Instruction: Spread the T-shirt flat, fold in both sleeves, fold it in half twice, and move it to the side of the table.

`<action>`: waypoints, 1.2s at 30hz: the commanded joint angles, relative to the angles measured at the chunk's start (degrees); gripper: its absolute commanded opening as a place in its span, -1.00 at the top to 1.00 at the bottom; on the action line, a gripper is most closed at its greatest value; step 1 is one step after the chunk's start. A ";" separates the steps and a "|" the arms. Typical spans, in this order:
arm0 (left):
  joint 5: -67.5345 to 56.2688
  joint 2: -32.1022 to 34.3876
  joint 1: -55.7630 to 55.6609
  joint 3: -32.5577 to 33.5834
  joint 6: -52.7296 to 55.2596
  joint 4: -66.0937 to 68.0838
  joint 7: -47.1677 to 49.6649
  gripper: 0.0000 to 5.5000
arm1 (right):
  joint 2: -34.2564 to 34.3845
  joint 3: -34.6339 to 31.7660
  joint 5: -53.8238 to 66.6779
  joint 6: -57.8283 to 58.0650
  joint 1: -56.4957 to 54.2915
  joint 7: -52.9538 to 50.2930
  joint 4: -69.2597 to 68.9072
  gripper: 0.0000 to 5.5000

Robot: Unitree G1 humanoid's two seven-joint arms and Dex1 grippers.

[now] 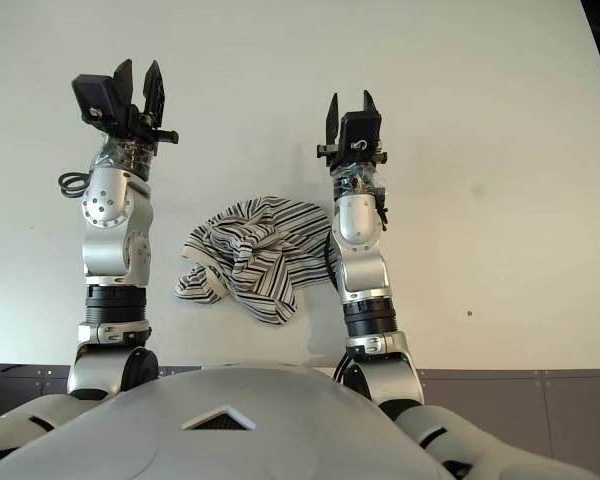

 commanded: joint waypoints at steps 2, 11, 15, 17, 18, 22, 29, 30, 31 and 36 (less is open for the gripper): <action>1.16 0.12 1.59 0.27 0.64 -0.61 1.45 0.34 | -1.59 -0.88 0.56 1.54 0.56 1.48 -1.77 0.23; 1.84 -2.74 6.20 0.54 0.80 -3.13 5.81 0.34 | -5.08 0.36 1.24 5.57 2.23 8.36 -7.77 0.23; 2.55 -3.67 6.95 0.51 0.54 -3.07 7.77 0.34 | -5.89 0.05 2.17 7.20 1.90 10.08 -9.24 0.23; 3.52 -3.07 7.69 -0.08 0.13 -3.90 7.44 0.34 | -5.53 -0.05 2.08 8.03 2.28 9.89 -9.70 0.23; 3.95 -2.80 8.09 -0.20 0.02 -4.13 7.31 0.34 | -5.49 -0.06 2.09 8.38 2.58 9.95 -10.16 0.23; 4.27 -2.65 9.08 0.01 0.81 -5.22 7.46 0.34 | -5.96 0.43 1.60 9.71 4.47 10.53 -12.76 0.23; 5.15 -2.99 10.96 -0.36 0.65 -6.53 8.40 0.34 | -7.59 0.96 0.51 10.02 1.42 12.19 -11.82 0.23; 5.32 -3.36 10.33 -0.40 0.56 -6.04 8.74 0.34 | -7.93 0.58 0.70 10.13 0.74 12.40 -11.31 0.23; 5.40 -3.68 9.64 -0.48 0.46 -5.80 8.96 0.34 | -7.88 0.02 1.55 10.85 0.39 12.65 -10.91 0.23; 5.09 -4.32 8.76 -0.01 0.30 -4.88 9.87 0.34 | -7.99 -0.49 2.83 11.83 -0.07 13.58 -10.31 0.23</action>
